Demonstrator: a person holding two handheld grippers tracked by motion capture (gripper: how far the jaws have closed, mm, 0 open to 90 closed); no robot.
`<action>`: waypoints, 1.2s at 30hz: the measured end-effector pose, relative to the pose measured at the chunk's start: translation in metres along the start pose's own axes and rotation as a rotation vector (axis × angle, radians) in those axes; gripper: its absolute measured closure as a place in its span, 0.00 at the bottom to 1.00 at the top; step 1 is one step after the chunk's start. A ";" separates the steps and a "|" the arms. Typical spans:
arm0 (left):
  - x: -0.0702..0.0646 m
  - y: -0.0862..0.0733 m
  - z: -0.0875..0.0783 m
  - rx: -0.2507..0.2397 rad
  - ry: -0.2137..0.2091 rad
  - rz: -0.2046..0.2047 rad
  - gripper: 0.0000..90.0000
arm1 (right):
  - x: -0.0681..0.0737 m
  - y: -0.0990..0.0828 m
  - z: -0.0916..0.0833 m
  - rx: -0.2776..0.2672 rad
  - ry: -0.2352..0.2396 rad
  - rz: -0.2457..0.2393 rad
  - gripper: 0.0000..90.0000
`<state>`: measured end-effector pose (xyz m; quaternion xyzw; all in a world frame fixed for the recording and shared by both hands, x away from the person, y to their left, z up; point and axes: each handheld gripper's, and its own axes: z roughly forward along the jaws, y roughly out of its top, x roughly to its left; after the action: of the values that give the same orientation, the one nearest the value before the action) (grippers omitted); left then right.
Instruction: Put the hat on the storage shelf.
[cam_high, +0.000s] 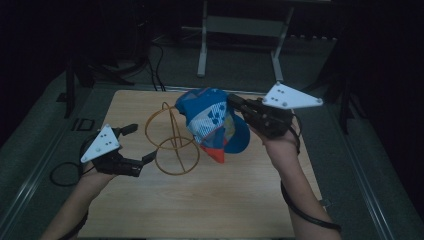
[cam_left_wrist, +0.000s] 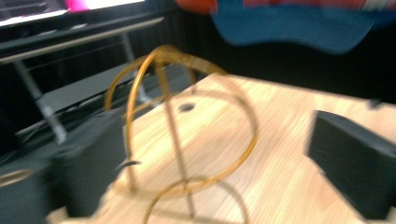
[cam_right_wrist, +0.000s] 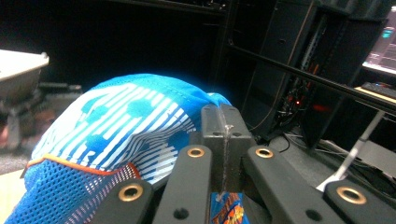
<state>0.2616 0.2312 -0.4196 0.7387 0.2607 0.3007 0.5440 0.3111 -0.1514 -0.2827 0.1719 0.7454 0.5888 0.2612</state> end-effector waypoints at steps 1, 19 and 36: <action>0.001 -0.006 -0.002 -0.001 0.019 -0.013 0.02 | 0.001 0.002 0.004 0.002 0.002 0.001 1.00; -0.008 -0.122 -0.012 0.042 0.202 -0.169 0.02 | 0.032 0.031 0.104 0.061 0.090 -0.031 1.00; -0.003 -0.139 -0.013 0.030 0.208 -0.232 0.02 | 0.056 -0.002 0.162 0.185 0.182 -0.009 1.00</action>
<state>0.2418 0.2755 -0.5510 0.6766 0.4037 0.3070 0.5338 0.3619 0.0080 -0.3226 0.1380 0.8180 0.5293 0.1781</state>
